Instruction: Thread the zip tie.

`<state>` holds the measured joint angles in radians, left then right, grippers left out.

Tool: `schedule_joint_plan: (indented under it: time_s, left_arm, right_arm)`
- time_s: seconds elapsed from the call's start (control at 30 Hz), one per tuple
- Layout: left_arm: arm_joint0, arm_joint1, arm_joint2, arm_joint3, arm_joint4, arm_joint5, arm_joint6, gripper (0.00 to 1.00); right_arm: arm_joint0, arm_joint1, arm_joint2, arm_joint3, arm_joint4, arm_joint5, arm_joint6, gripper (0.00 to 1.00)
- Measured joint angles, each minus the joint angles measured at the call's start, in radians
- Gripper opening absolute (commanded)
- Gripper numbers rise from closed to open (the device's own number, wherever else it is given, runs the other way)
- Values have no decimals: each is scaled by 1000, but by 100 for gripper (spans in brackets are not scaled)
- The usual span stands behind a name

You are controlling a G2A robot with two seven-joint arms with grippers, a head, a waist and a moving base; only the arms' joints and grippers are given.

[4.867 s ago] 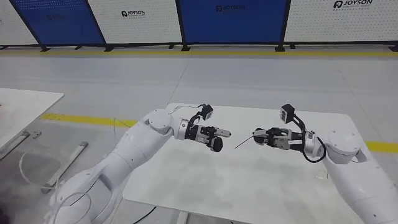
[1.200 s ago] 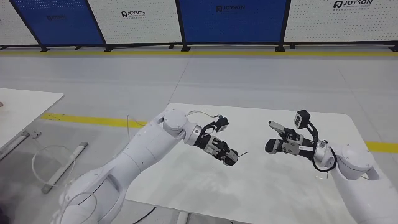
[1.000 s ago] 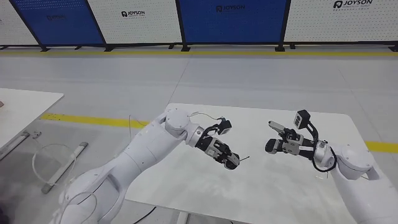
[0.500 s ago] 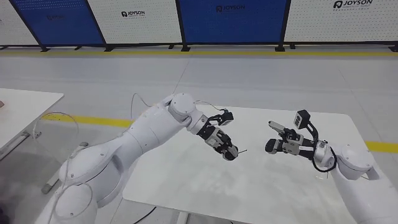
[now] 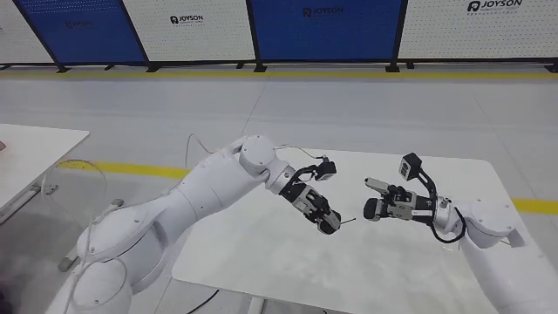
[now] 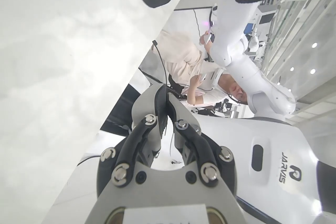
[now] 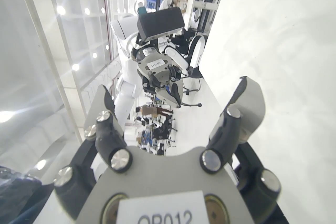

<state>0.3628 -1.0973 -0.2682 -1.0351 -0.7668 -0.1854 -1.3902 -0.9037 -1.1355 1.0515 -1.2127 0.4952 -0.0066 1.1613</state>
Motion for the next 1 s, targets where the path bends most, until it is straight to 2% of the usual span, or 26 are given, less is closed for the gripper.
schedule_joint_plan:
  time_s: [0.1, 0.17, 0.37, 0.43, 0.6, 0.63, 0.67, 0.7, 0.73, 0.77, 0.8, 0.83, 0.87, 1.0]
  left_arm:
    - [-25, 25, 52, -49, -34, -12, 0, 0]
    - [-40, 39, 82, -64, -75, -21, 0, 0]
    - [-41, 40, 84, -63, -77, -22, 0, 0]
    - [-41, 40, 84, -63, -77, -22, 0, 0]
    - [-20, 46, 70, -109, -121, -31, 0, 0]
    - [-21, 49, 72, -115, -125, -35, 0, 0]
    - [-21, 54, 76, -123, -132, -39, 0, 0]
    - [-22, 56, 79, -128, -138, -42, 0, 0]
    - [-22, 59, 83, -132, -143, -44, 0, 0]
    - [-25, 63, 88, -136, -148, -47, 0, 0]
    - [-26, 66, 92, -138, -150, -50, 0, 0]
    - [-28, 68, 96, -141, -153, -54, 0, 0]
    - [-28, 71, 98, -144, -156, -57, 0, 0]
    - [-27, 77, 98, -155, -159, -59, 0, 0]
  right_arm:
    - [36, -10, -30, 51, 25, -21, 77, 100]
    - [55, -15, -49, 80, 38, -24, 143, 100]
    - [53, -15, -50, 76, 35, -24, 136, 100]
    - [41, -15, -56, 53, 15, -33, 125, 100]
    - [19, -8, -48, 19, 15, -75, 187, 100]
    - [18, -7, -46, 19, 16, -78, 197, 84]
    - [17, -6, -45, 19, 17, -80, 208, 61]
    - [17, -5, -43, 19, 19, -81, 216, 45]
    - [16, -4, -42, 18, 20, -82, 223, 42]
    - [16, -3, -42, 15, 21, -83, 228, 33]
    - [15, -2, -44, 11, 23, -84, 229, 29]
    - [14, -1, -46, 7, 25, -83, 229, 29]
    - [12, 1, -53, -1, 33, -81, 229, 24]
    - [16, 12, -76, -25, 42, -72, 229, 22]
